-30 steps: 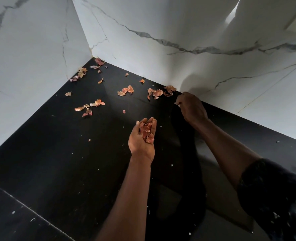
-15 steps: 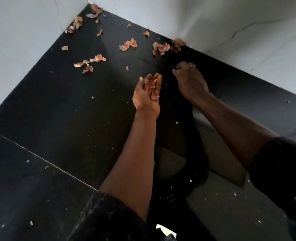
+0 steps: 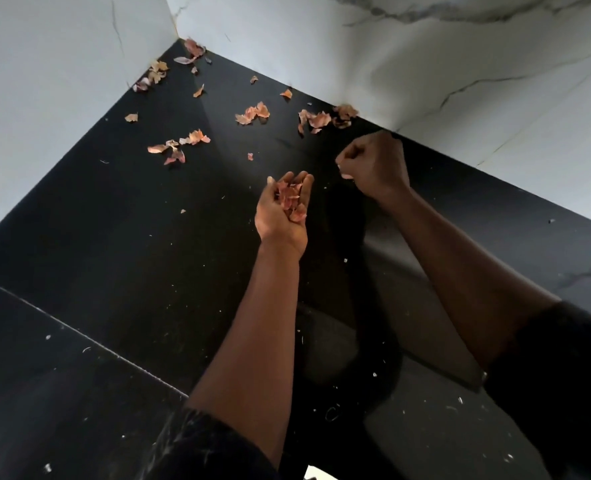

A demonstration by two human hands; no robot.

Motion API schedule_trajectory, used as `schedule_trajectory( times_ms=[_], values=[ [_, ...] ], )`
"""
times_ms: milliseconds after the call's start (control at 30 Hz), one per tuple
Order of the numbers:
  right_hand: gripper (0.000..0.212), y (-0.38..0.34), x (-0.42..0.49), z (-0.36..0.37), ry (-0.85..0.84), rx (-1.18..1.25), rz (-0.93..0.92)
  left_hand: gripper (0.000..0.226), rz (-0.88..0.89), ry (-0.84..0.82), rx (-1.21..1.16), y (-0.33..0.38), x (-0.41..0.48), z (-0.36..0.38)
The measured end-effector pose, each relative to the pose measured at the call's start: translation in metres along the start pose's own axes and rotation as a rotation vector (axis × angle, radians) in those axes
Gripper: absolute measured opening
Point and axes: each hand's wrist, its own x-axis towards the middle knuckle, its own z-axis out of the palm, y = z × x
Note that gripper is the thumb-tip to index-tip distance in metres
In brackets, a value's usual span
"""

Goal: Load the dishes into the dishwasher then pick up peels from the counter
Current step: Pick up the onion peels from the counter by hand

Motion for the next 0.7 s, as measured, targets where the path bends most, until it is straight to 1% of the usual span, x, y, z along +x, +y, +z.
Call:
schedule_trajectory(
  times_ms=[33,100,167,233,267,367,433,500,567,633,700],
  values=[
    [0.007,-0.013,-0.005,-0.001,-0.014,0.051,-0.040,0.036,0.001,0.010,0.008,0.000,0.000,0.001],
    [0.005,-0.038,-0.023,0.004,-0.086,0.064,-0.204,0.031,0.007,0.043,0.045,-0.001,0.001,0.003],
    [0.007,-0.056,-0.043,0.013,-0.178,-0.047,-0.388,0.022,0.020,0.086,0.098,0.000,0.001,0.005],
    [0.016,-0.062,-0.048,0.023,-0.229,-0.157,-0.494,0.020,0.036,0.115,0.132,0.000,-0.001,0.005],
    [0.018,-0.062,-0.047,0.024,-0.233,-0.173,-0.513,0.021,0.036,0.123,0.141,0.000,-0.003,0.004],
    [0.013,-0.058,-0.038,0.022,-0.198,-0.109,-0.538,0.021,0.029,0.137,0.120,0.002,-0.005,0.005],
    [0.010,-0.054,-0.031,0.018,-0.213,-0.041,-0.522,0.017,0.018,0.140,0.099,0.002,-0.003,0.007],
    [0.010,-0.052,-0.026,0.012,-0.218,0.015,-0.492,0.020,0.023,0.109,0.063,0.000,-0.003,0.006],
    [0.011,-0.049,-0.018,0.005,-0.194,0.050,-0.432,0.025,0.017,0.068,0.014,-0.001,-0.003,0.005],
    [0.010,-0.040,-0.009,0.002,-0.136,0.022,-0.363,0.030,0.001,0.016,-0.034,0.000,-0.004,0.003],
    [0.010,-0.030,-0.001,0.005,-0.125,0.003,-0.304,0.033,-0.012,-0.017,-0.054,0.001,-0.003,0.003]
  ],
)
